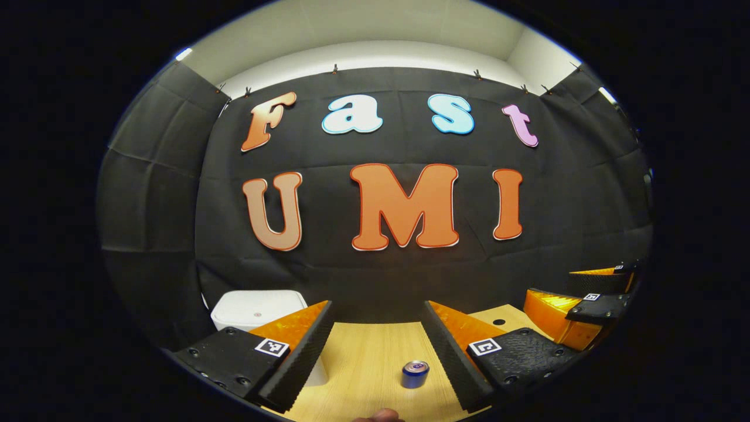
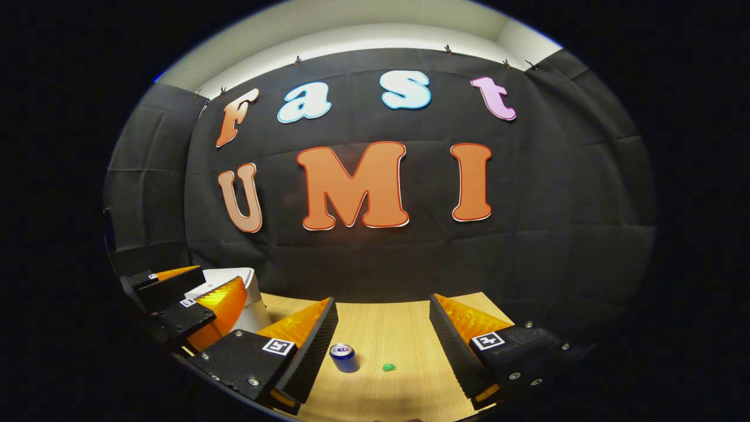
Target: Press the lid of the desktop garbage bin to open it, pick up the crumpled paper on the desktop and throw it into the bin, then pick up the pop can on the desktop and drop it into the bin, and finally close the garbage bin lid.
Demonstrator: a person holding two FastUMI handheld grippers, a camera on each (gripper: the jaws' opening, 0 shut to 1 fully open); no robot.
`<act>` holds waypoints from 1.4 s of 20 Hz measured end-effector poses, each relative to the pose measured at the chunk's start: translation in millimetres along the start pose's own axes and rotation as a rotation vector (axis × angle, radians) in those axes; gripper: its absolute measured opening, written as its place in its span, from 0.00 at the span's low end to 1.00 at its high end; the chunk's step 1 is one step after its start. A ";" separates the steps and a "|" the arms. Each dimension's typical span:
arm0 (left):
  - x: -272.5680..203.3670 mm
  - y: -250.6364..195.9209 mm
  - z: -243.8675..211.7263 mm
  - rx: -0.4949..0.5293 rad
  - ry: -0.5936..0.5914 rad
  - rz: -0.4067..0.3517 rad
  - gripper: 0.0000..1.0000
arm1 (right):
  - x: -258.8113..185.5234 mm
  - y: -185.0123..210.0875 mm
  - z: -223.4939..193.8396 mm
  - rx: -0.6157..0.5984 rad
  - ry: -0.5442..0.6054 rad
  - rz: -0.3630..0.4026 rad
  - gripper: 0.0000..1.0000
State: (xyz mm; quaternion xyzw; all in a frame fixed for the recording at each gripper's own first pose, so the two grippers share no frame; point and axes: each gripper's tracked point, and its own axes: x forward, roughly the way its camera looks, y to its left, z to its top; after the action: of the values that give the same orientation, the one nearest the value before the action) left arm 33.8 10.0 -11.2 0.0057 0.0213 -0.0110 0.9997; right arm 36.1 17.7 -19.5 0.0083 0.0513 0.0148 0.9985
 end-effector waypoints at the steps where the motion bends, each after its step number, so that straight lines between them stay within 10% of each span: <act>1: -0.2 0.9 8.5 -0.015 -0.029 0.003 0.99 | 2.4 1.8 2.5 0.025 0.013 0.008 0.94; 28: 25.4 47.2 0.2 -0.026 -0.004 0.049 0.95 | 10.3 16.4 -2.4 -0.079 -0.051 0.017 0.94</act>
State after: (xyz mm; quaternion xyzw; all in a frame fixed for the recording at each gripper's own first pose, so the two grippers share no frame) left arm 60.2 56.7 -11.6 -0.0069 0.0195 0.0139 0.9997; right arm 45.6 34.5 -22.6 -0.0302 0.0252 0.0252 0.9989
